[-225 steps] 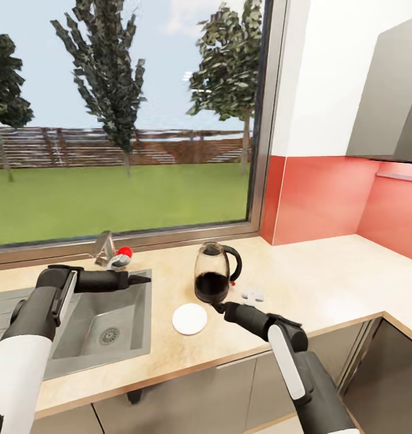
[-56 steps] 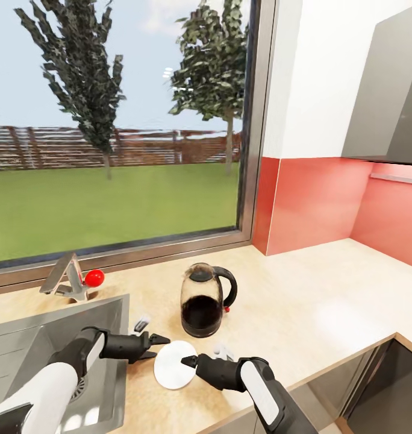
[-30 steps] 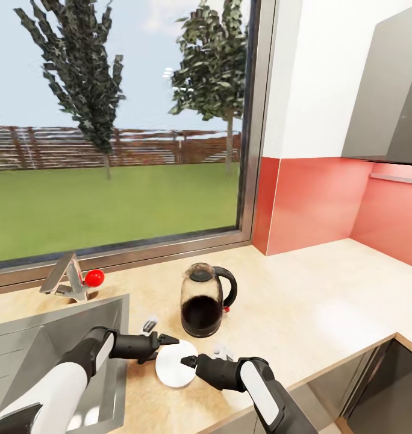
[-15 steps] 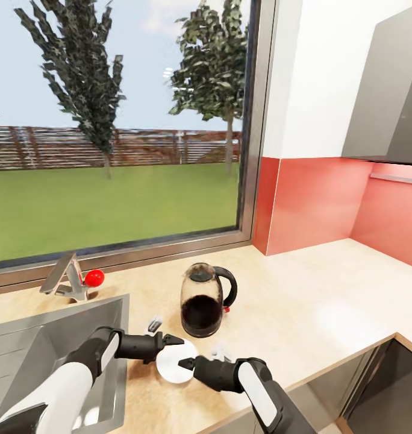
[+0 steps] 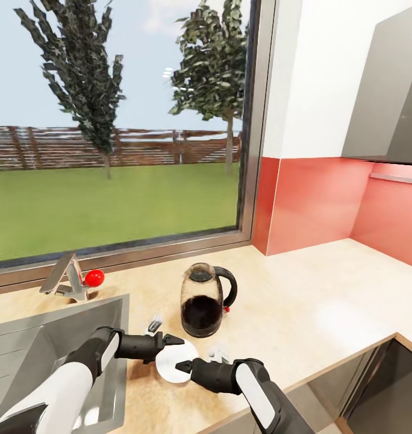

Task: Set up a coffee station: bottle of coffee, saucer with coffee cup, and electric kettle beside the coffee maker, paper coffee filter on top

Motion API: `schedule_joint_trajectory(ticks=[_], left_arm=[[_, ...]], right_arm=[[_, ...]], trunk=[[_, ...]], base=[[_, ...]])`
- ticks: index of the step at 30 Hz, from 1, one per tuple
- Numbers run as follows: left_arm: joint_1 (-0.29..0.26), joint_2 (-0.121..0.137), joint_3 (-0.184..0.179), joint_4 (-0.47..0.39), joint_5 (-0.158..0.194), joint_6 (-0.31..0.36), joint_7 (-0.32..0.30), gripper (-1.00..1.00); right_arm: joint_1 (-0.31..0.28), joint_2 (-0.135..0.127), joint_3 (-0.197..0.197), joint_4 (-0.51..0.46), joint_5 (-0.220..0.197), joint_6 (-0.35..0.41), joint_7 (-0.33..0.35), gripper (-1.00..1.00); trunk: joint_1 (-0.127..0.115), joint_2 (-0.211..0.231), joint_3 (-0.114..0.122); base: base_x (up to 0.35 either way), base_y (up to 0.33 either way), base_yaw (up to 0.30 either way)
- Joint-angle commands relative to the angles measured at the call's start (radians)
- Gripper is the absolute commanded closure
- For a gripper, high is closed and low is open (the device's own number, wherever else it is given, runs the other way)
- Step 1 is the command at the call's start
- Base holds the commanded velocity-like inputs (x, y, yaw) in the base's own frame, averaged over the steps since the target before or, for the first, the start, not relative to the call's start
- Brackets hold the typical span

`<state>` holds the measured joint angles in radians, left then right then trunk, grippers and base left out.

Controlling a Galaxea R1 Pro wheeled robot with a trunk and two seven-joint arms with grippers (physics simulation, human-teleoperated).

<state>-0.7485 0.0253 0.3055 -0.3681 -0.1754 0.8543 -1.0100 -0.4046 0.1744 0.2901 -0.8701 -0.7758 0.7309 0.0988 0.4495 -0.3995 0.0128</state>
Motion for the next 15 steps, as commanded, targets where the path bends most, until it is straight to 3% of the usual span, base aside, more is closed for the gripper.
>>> schedule_joint_trajectory(ticks=[1, 2, 15], left_arm=[[0.000, -0.001, 0.004, 0.000, -0.019, 0.005, -0.006, -1.00], [0.000, -0.001, 0.004, 0.000, -0.019, 0.005, -0.006, 1.00], [0.000, 0.001, 0.003, 0.000, -0.018, 0.005, -0.006, 1.00]], right_arm=[[0.000, 0.000, 0.000, 0.000, 0.010, 0.004, 0.004, -1.00], [0.000, 0.000, 0.000, 0.000, 0.010, 0.004, 0.004, -1.00], [0.000, 0.000, 0.000, 0.000, 0.010, 0.004, 0.004, -1.00]], trunk=[[0.000, 0.000, -0.001], [0.000, 0.000, -0.001], [0.000, 0.000, -0.001]], base=[[0.000, 0.000, 0.000], [0.000, 0.000, 0.000], [0.000, 0.000, 0.000]])
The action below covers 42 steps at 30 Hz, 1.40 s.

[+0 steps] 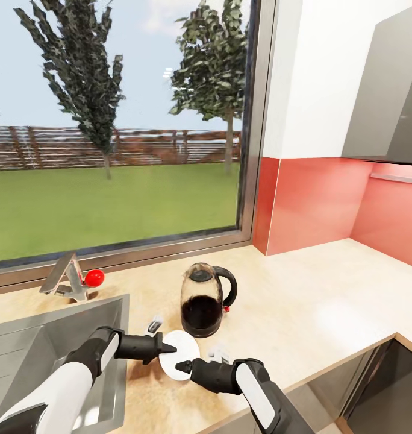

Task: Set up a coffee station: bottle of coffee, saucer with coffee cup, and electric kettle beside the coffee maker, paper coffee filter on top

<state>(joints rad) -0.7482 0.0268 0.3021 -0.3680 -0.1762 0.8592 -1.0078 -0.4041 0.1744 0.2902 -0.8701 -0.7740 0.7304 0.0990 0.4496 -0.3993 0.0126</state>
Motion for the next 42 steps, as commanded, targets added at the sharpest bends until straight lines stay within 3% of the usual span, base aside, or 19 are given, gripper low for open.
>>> schedule_joint_trajectory(ticks=[1, 20, 23, 26, 31, 36, 40, 42], left_arm=[[0.000, 0.000, 0.006, 0.000, -0.017, 0.000, -0.008, 1.00], [-0.001, 0.019, 0.009, -0.016, -0.017, 0.004, -0.012, 1.00], [-0.002, 0.033, 0.010, -0.018, -0.017, 0.004, -0.013, 1.00], [-0.003, 0.070, 0.012, -0.018, -0.016, 0.004, -0.015, 1.00], [-0.004, 0.110, 0.012, -0.019, -0.016, 0.004, -0.016, 1.00], [-0.010, 0.131, 0.012, -0.029, -0.016, 0.006, -0.038, 1.00], [-0.012, 0.164, 0.012, -0.111, -0.015, 0.054, -0.125, 1.00], [-0.013, 0.168, 0.011, -0.151, -0.016, 0.074, -0.158, 1.00]], right_arm=[[0.000, 0.000, 0.000, 0.000, 0.009, 0.004, 0.004, -1.00], [-0.001, 0.000, -0.002, -0.012, 0.007, 0.004, 0.003, -1.00], [-0.001, 0.000, -0.004, -0.013, 0.007, 0.004, 0.003, -1.00], [-0.001, 0.000, -0.005, -0.016, 0.007, 0.004, 0.004, -1.00], [-0.001, 0.000, -0.005, -0.018, 0.007, 0.004, 0.004, -1.00], [-0.001, 0.000, -0.005, -0.053, 0.007, 0.004, 0.004, -1.00], [-0.001, 0.000, -0.003, -0.122, 0.007, 0.004, 0.004, -1.00], [-0.001, 0.000, -0.003, -0.141, 0.007, 0.004, 0.006, -1.00]], trunk=[[0.000, -0.001, -0.001], [0.000, -0.001, -0.001], [0.000, -0.001, -0.001], [0.000, -0.001, -0.001], [0.000, -0.001, -0.001], [0.000, -0.001, -0.001], [0.000, -0.001, -0.001], [0.000, -0.001, -0.001]], base=[[0.000, 0.000, 0.000], [0.000, 0.000, 0.000], [0.000, 0.000, 0.000], [-0.018, 0.000, 0.000], [-0.173, 0.056, 0.000], [-0.294, 0.142, 0.000], [-0.305, 0.154, 0.000], [-0.305, 0.161, 0.000]])
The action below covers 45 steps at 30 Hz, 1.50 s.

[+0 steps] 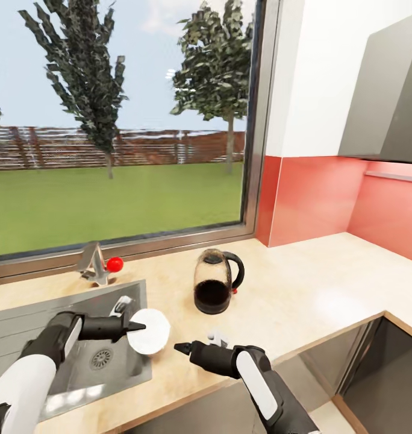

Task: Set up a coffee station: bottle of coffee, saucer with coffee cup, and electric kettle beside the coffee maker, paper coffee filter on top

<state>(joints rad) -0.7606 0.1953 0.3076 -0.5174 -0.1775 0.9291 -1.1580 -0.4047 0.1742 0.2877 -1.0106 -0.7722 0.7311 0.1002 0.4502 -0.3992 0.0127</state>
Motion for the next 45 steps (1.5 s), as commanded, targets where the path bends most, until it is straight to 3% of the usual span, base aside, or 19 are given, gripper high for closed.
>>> schedule_joint_trajectory(ticks=[1, 10, 13, 17, 33, 40, 43, 45], left_arm=[[0.000, 0.000, 0.006, -0.034, -0.014, 0.011, -0.027, 1.00], [-0.002, 0.001, 0.004, -0.086, -0.016, 0.021, -0.143, 1.00], [-0.002, 0.000, 0.004, -0.090, -0.016, 0.031, -0.144, 1.00], [-0.001, -0.003, 0.003, -0.091, -0.016, 0.030, -0.146, 1.00], [-0.001, -0.004, 0.001, -0.095, -0.017, 0.028, -0.143, 1.00], [-0.001, -0.001, 0.004, -0.180, -0.020, 0.033, -0.141, 1.00], [-0.005, 0.004, 0.005, -0.185, -0.019, 0.056, -0.141, 1.00], [-0.007, 0.025, 0.006, -0.186, -0.017, 0.070, -0.143, 1.00]], right_arm=[[0.000, 0.000, 0.000, -0.030, 0.005, 0.004, 0.005, -1.00], [0.000, 0.000, 0.007, -0.188, 0.005, 0.004, 0.006, -1.00], [0.000, 0.000, 0.040, -0.215, 0.006, 0.004, 0.006, -1.00], [0.000, 0.000, 0.052, -0.223, 0.006, 0.004, 0.005, -1.00], [0.000, 0.000, 0.056, -0.224, 0.005, 0.004, 0.006, -1.00], [0.000, 0.000, 0.057, -0.218, 0.007, 0.004, 0.005, -1.00], [0.000, 0.000, 0.057, -0.205, 0.012, 0.005, 0.004, -1.00], [0.000, 0.000, 0.059, -0.198, 0.015, 0.006, 0.003, -1.00]], trunk=[[0.000, -0.001, -0.001], [0.000, -0.001, -0.001], [0.000, -0.001, -0.001], [0.000, -0.001, -0.001], [0.000, -0.001, -0.001], [0.000, -0.001, -0.001], [0.000, -0.001, -0.001], [0.000, -0.001, -0.001]], base=[[-0.305, 0.165, 0.000], [-0.306, 0.165, 0.000], [-0.312, 0.110, 0.000], [-0.327, 0.029, 0.000], [-0.293, -0.144, 0.016], [-0.122, -0.066, 0.256], [-0.004, -0.002, 0.276], [-0.001, 0.000, 0.276]])
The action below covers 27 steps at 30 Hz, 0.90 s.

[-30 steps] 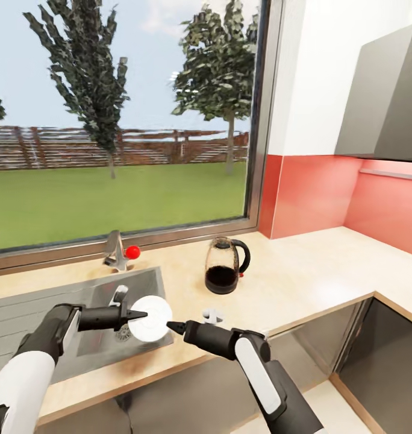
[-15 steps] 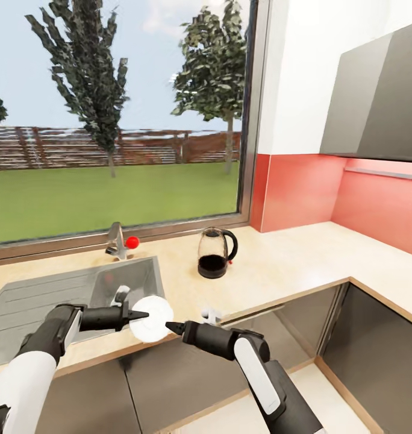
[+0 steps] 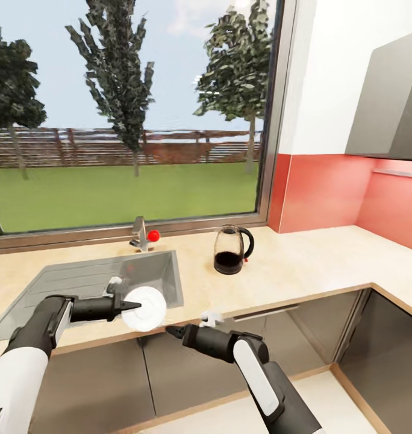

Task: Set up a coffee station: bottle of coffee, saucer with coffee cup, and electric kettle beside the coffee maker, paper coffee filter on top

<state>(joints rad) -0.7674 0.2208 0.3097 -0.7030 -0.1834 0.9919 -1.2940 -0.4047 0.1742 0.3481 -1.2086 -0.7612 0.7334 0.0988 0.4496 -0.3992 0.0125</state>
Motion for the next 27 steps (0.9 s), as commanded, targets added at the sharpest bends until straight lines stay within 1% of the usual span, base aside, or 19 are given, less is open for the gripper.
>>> schedule_joint_trajectory(ticks=[1, 5, 7, 8, 12, 13, 14, 16, 17, 18, 21, 22, 23, 25, 26, 27], left_arm=[[-0.003, 0.005, 0.004, -0.001, -0.011, 0.009, -0.008, 1.00], [-0.015, 0.022, 0.004, 0.000, -0.010, 0.013, -0.011, 1.00], [-0.018, 0.029, 0.006, 0.000, -0.009, 0.014, -0.011, 1.00], [-0.018, 0.030, 0.007, 0.000, -0.009, 0.014, -0.012, 1.00], [-0.019, 0.033, 0.024, 0.000, -0.007, 0.014, -0.012, 1.00], [-0.019, 0.033, 0.027, 0.000, -0.007, 0.014, -0.012, 1.00], [-0.019, 0.034, 0.029, 0.000, -0.007, 0.014, -0.013, 1.00], [-0.019, 0.034, 0.031, 0.000, -0.007, 0.014, -0.013, 1.00], [-0.019, 0.034, 0.031, 0.000, -0.007, 0.014, -0.013, 1.00], [-0.019, 0.034, 0.032, 0.000, -0.007, 0.014, -0.013, 1.00], [-0.018, 0.034, 0.031, 0.000, -0.007, 0.014, -0.015, 1.00], [-0.016, 0.034, 0.032, 0.000, -0.007, 0.014, -0.017, 1.00], [-0.015, 0.034, 0.032, 0.000, -0.007, 0.014, -0.017, 1.00], [-0.014, 0.033, 0.032, 0.000, -0.007, 0.014, -0.018, 1.00], [-0.014, 0.033, 0.031, 0.000, -0.007, 0.014, -0.020, 1.00], [-0.015, 0.032, 0.031, 0.000, -0.007, 0.014, -0.021, 1.00]], right_arm=[[0.000, 0.000, -0.001, 0.010, 0.004, 0.004, 0.005, -1.00], [0.000, 0.000, 0.000, 0.093, 0.007, 0.004, 0.005, -1.00], [0.000, 0.000, 0.001, 0.151, 0.009, 0.004, 0.005, -1.00], [0.000, 0.000, 0.001, 0.166, 0.009, 0.004, 0.005, -1.00], [0.000, 0.000, 0.002, 0.279, 0.012, 0.004, 0.006, -1.00], [0.000, 0.000, 0.003, 0.311, 0.019, 0.004, 0.006, -1.00], [0.000, 0.000, 0.010, 0.344, 0.034, 0.004, 0.006, -1.00], [0.000, -0.004, 0.036, 0.421, 0.084, 0.003, 0.006, -1.00], [0.000, -0.005, 0.043, 0.443, 0.099, 0.003, 0.006, -1.00], [0.000, -0.008, 0.057, 0.513, 0.146, 0.002, 0.006, -1.00], [0.000, -0.016, 0.068, 0.685, 0.234, -0.009, 0.005, -1.00], [0.000, -0.043, 0.071, 0.825, 0.292, -0.073, 0.004, -1.00], [0.000, -0.050, 0.071, 0.857, 0.304, -0.100, 0.004, -1.00], [0.000, -0.077, 0.072, 0.972, 0.340, -0.225, 0.003, -1.00], [0.000, -0.093, 0.072, 1.056, 0.353, -0.313, 0.003, -1.00], [0.000, -0.101, 0.072, 1.104, 0.358, -0.360, 0.003, -1.00]], trunk=[[0.000, -0.001, 0.000], [0.000, -0.001, 0.000], [0.000, -0.001, 0.000], [0.000, -0.001, 0.000], [0.000, -0.001, 0.000], [0.000, -0.001, 0.000], [0.000, -0.001, 0.000], [0.000, -0.001, 0.000], [0.000, -0.001, 0.000], [0.000, -0.001, 0.000], [0.000, -0.001, 0.000], [0.000, -0.001, 0.000], [0.000, -0.001, 0.000], [0.000, -0.001, 0.000], [0.000, -0.001, 0.000], [0.000, -0.001, 0.000]], base=[[0.000, 0.000, 0.276], [0.000, 0.000, 0.273], [0.000, 0.000, 0.241], [0.000, 0.000, 0.220], [0.000, 0.000, 0.137], [0.000, 0.000, 0.051], [0.000, 0.000, 0.033], [0.000, 0.000, 0.017], [0.000, 0.000, 0.011], [0.000, 0.000, 0.006], [0.000, 0.000, 0.002], [0.000, 0.000, 0.000], [0.000, 0.000, 0.000], [0.000, 0.000, 0.000], [0.000, 0.000, 0.000], [0.000, 0.000, 0.000]])
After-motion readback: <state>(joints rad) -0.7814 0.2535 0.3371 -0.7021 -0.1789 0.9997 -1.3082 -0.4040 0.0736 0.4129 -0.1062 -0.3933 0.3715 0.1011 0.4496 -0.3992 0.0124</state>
